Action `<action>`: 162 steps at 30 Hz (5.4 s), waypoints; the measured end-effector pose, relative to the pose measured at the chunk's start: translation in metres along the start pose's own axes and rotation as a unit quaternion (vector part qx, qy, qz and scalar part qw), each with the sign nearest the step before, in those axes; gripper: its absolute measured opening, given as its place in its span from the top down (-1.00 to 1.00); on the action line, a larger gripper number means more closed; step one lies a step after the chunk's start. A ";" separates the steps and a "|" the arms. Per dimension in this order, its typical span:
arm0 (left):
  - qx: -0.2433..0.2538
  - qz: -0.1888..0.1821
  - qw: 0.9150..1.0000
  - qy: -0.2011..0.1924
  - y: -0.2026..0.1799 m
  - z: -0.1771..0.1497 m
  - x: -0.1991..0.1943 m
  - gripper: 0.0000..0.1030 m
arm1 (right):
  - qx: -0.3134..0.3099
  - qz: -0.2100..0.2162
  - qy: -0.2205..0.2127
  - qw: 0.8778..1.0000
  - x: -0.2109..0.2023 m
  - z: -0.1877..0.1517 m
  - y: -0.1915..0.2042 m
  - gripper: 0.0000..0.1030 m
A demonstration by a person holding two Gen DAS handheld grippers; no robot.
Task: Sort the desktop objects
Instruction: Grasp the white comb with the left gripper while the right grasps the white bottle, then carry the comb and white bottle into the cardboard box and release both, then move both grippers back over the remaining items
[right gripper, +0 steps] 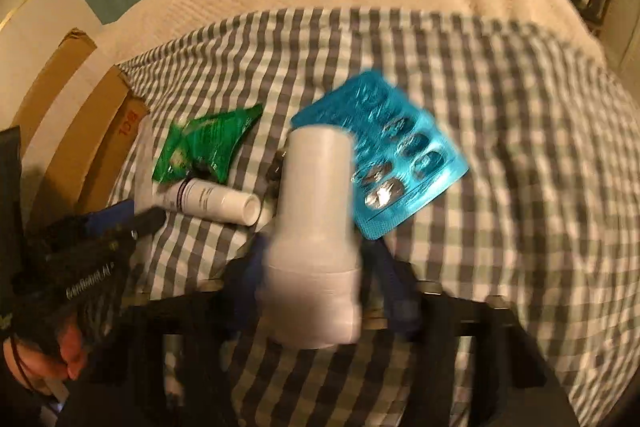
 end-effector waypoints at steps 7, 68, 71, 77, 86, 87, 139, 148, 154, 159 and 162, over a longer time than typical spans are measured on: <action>0.009 -0.022 1.000 0.000 -0.016 -0.007 -0.017 0.52 | 0.025 0.013 -0.001 1.000 -0.014 -0.006 -0.005 0.17; 0.016 -0.051 0.997 -0.054 -0.033 0.001 -0.116 0.48 | -0.008 0.024 -0.058 0.998 -0.135 -0.031 0.023 0.17; 0.024 -0.050 0.995 -0.081 -0.030 0.015 -0.150 0.48 | -0.029 0.019 -0.077 0.996 -0.163 -0.030 0.042 0.17; 0.028 -0.044 0.990 -0.133 -0.007 0.047 -0.226 0.48 | -0.058 0.024 -0.121 0.991 -0.224 -0.019 0.090 0.17; -0.012 -0.009 0.980 -0.197 0.063 0.080 -0.321 0.48 | -0.047 0.075 -0.148 0.985 -0.275 0.006 0.183 0.17; -0.017 -0.005 0.980 -0.198 0.069 0.080 -0.324 0.48 | -0.046 0.080 -0.148 0.985 -0.275 0.007 0.196 0.17; -0.024 0.052 0.989 -0.137 0.062 0.048 -0.263 -0.78 | -0.008 0.046 -0.187 0.981 -0.272 0.024 0.141 -0.29; 0.046 0.052 0.992 -0.110 -0.027 0.054 -0.232 -0.80 | -0.004 -0.001 -0.195 0.981 -0.306 0.013 0.072 -0.29; 0.087 0.056 0.992 -0.075 -0.058 0.054 -0.174 -0.80 | -0.014 -0.017 -0.173 0.985 -0.276 0.015 0.033 -0.30; 0.084 0.046 0.994 -0.061 -0.059 0.051 -0.118 -0.80 | -0.055 -0.011 -0.148 0.987 -0.225 0.022 0.020 -0.37; 0.073 0.031 0.995 -0.062 -0.054 0.052 -0.084 -0.80 | -0.081 -0.013 -0.130 0.988 -0.186 0.030 0.016 -0.37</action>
Point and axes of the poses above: each gripper's, at about its wrist camera, not at the fingertips, and x roughly the way its jaws point, y to its left, z to its top, the point moved 5 cm from there along x, roughly the way its jaws point, and after that the axes turned 12 degrees about x, right-handed, at the moved point
